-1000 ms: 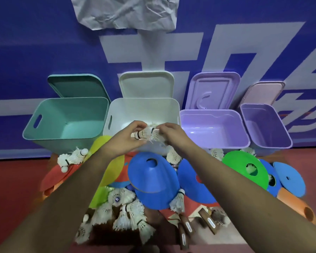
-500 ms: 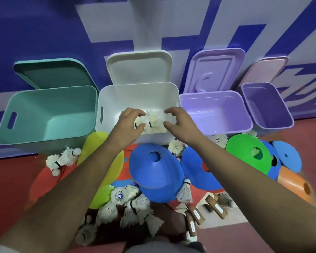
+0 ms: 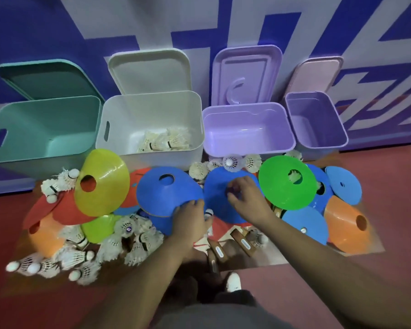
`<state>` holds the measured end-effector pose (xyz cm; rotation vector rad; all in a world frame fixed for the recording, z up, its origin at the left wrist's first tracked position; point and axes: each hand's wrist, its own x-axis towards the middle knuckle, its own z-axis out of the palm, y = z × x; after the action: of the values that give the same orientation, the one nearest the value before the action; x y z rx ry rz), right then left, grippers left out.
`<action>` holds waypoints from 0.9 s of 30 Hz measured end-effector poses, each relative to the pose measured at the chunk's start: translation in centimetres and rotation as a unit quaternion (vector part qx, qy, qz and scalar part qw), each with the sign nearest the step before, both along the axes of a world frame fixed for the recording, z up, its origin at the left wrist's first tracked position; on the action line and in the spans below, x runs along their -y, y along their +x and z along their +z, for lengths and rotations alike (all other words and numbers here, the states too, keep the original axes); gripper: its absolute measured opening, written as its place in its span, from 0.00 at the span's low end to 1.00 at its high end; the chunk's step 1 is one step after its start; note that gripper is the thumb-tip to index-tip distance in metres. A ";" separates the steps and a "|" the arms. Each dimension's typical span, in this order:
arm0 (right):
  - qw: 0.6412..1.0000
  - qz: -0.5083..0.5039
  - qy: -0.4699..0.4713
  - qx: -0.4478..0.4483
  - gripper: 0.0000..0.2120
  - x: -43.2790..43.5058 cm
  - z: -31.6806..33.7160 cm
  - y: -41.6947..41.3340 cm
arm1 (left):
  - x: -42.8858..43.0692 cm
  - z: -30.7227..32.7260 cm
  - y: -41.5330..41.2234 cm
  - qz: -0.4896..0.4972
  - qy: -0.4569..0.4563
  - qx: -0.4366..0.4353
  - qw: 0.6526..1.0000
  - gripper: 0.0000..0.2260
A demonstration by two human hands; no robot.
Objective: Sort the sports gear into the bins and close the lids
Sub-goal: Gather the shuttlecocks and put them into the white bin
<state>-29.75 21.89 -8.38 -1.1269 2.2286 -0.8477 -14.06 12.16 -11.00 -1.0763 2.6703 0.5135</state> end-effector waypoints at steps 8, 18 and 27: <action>0.992 -0.054 0.030 -0.110 0.21 -1.6 -1.1 -5.7 | -3.6 -2.1 -1.8 -0.017 -0.044 0.108 0.993 0.20; 0.982 -0.114 0.094 -0.113 0.19 3.0 -2.9 -8.8 | -1.1 3.2 -1.7 0.245 0.205 -0.116 0.940 0.16; 0.973 -0.045 0.103 -0.203 0.10 3.1 -3.5 -9.8 | 1.7 4.9 -2.4 0.415 0.499 -0.398 0.648 0.19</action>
<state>-39.58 18.81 -11.92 -1.1874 2.6448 -0.4313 -16.46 10.43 -6.11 -1.7457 1.3994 2.6988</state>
